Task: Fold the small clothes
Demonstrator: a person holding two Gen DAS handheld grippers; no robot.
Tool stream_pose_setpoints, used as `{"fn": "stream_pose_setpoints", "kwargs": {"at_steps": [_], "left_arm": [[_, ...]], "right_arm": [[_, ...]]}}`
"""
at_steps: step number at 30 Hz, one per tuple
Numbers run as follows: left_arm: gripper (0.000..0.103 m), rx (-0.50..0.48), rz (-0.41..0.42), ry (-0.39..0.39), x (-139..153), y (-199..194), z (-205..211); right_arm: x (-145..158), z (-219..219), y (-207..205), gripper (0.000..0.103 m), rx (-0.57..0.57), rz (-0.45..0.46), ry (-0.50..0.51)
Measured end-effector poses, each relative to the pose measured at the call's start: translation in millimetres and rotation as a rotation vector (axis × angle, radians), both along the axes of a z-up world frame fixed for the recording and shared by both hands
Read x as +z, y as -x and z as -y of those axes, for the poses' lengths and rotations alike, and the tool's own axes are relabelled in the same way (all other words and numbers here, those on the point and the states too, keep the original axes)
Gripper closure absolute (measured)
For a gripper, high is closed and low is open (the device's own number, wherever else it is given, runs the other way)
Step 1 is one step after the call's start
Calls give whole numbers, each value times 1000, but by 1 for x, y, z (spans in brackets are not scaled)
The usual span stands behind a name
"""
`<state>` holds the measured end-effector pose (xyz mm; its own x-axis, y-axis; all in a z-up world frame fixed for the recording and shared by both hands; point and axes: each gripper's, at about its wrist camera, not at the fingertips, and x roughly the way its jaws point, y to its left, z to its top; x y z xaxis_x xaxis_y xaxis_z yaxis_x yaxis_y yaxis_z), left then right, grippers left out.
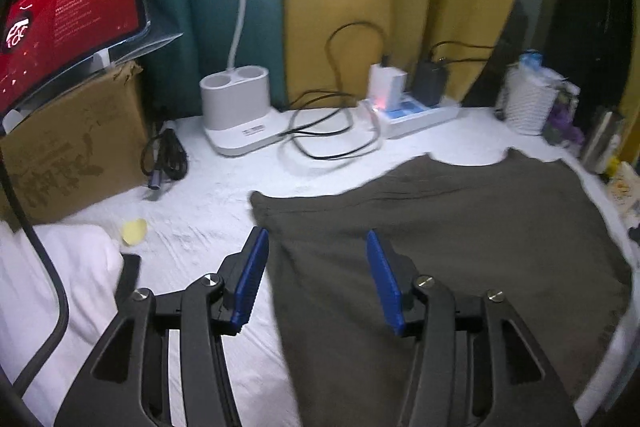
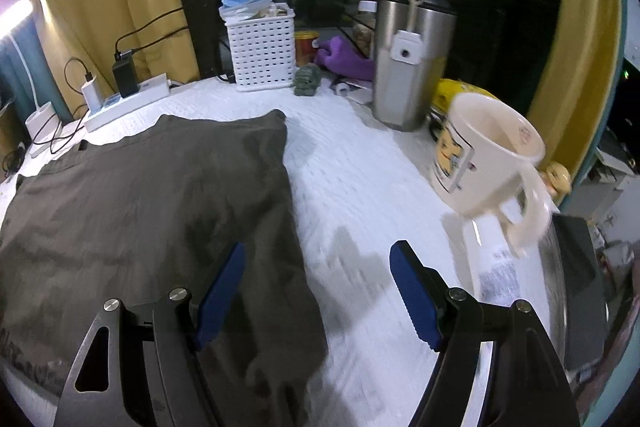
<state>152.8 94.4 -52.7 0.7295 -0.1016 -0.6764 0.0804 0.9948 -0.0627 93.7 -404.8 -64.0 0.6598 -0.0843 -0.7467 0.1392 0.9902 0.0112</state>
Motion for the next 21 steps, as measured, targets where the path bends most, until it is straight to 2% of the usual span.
{"fn": "stream_pose_setpoints", "kwargs": {"at_steps": [7,16,21], "left_arm": [[52,-66,-6,51,-2,32,22],[52,-77,-31,42,-9,60,21],[52,-60,-50,49,-14,65,13]], "right_arm": [[-1,3,37,27,-24,-2,-56],[-39,-6,74,27,-32,-68,-290],[-39,-15,80,27,-27,-39,-332]]}}
